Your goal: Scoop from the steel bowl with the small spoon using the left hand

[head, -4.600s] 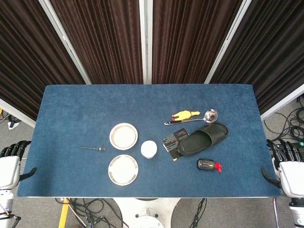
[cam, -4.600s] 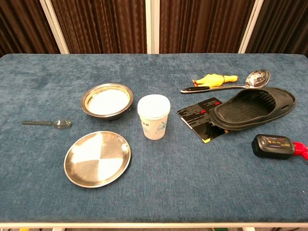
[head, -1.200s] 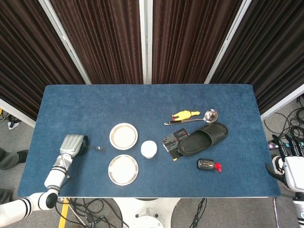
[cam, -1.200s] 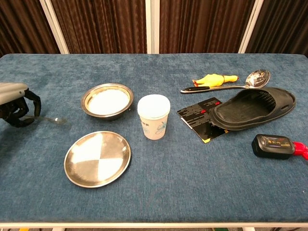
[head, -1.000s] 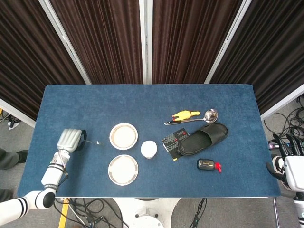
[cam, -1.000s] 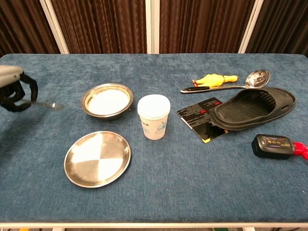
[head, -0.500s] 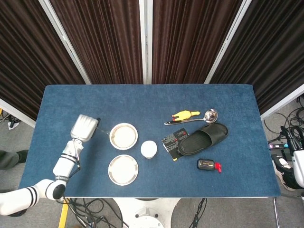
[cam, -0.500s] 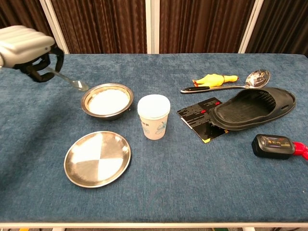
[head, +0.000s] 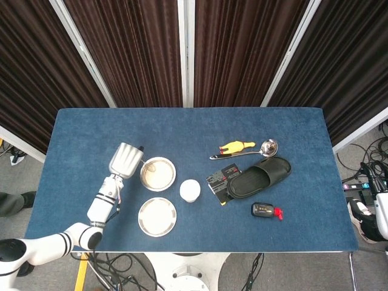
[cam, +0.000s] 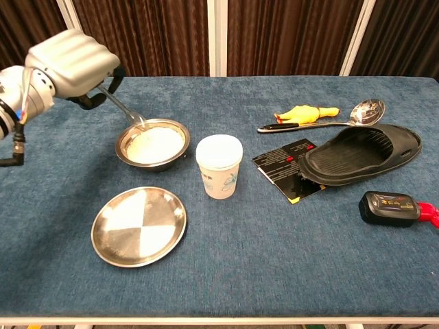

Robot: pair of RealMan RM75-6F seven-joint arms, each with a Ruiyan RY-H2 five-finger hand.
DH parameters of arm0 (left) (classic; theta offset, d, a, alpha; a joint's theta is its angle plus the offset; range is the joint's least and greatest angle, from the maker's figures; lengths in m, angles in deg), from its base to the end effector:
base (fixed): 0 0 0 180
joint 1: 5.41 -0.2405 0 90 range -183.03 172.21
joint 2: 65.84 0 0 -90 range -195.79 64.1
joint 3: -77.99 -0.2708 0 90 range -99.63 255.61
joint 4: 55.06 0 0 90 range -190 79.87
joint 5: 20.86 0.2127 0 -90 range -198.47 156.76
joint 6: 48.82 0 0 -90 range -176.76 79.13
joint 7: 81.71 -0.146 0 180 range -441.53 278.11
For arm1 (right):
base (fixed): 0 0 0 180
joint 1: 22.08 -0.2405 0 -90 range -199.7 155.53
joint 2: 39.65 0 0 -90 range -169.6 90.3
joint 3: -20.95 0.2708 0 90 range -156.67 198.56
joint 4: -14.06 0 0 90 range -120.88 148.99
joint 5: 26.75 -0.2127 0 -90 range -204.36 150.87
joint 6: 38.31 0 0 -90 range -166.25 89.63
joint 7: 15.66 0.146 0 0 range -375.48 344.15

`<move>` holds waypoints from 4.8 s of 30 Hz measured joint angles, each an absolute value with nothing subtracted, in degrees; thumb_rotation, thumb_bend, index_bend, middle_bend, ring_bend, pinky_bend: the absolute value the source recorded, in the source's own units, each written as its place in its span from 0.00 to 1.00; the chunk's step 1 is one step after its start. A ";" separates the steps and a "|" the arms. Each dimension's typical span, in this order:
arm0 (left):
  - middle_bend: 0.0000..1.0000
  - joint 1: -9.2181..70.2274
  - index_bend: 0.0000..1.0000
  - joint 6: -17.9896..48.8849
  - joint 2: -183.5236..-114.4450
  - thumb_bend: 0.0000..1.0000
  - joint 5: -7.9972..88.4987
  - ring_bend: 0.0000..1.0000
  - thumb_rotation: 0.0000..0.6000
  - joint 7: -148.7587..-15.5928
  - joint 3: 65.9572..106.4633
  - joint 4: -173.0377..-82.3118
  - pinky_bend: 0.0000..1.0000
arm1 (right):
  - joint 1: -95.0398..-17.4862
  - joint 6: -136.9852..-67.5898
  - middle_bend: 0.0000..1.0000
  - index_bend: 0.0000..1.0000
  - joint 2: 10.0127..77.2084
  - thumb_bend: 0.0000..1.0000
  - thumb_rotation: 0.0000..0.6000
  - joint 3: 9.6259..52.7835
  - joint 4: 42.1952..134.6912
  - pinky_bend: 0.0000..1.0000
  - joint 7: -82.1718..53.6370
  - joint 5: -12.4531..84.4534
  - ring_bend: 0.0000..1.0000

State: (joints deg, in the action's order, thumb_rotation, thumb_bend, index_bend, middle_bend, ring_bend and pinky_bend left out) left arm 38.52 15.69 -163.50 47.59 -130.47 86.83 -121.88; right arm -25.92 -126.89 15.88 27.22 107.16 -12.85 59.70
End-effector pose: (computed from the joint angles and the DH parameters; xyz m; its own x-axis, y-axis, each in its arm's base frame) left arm -0.1730 0.3849 -0.0267 0.8570 -0.1513 0.4927 0.4339 -0.3041 -0.8481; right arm -0.3218 -0.1904 0.2280 0.4678 0.1186 0.8759 -0.8816 -0.0076 0.4719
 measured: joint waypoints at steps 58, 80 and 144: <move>0.97 36.01 0.60 16.65 -174.59 0.49 51.65 0.92 1.00 -123.58 88.08 -110.30 1.00 | -25.49 -125.26 0.24 0.05 17.45 0.17 1.00 26.93 105.66 0.07 -11.58 57.53 0.00; 0.97 35.14 0.60 7.70 -164.88 0.49 41.43 0.91 1.00 -111.35 93.91 -123.31 1.00 | -26.22 -124.43 0.24 0.05 17.07 0.17 1.00 27.37 107.20 0.08 -13.24 57.18 0.00; 0.96 44.06 0.60 27.02 -169.68 0.49 66.47 0.91 1.00 -158.00 79.73 -127.23 1.00 | -23.82 -128.48 0.24 0.05 15.39 0.17 1.00 26.93 106.92 0.08 -10.26 59.17 0.00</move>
